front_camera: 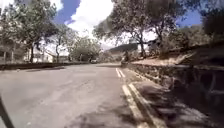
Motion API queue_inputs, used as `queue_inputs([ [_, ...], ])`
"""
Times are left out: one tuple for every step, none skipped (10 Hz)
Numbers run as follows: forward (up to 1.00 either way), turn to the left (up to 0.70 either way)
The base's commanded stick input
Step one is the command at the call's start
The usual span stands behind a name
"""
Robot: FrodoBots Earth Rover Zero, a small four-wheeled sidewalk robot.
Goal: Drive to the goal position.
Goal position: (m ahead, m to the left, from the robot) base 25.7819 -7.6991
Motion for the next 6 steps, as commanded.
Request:
queue_inputs([
  [0.70, 0.00],
  [0.70, 0.00],
  [0.70, 0.00],
  [0.70, 0.00],
  [0.70, 0.00],
  [0.70, 0.00],
])
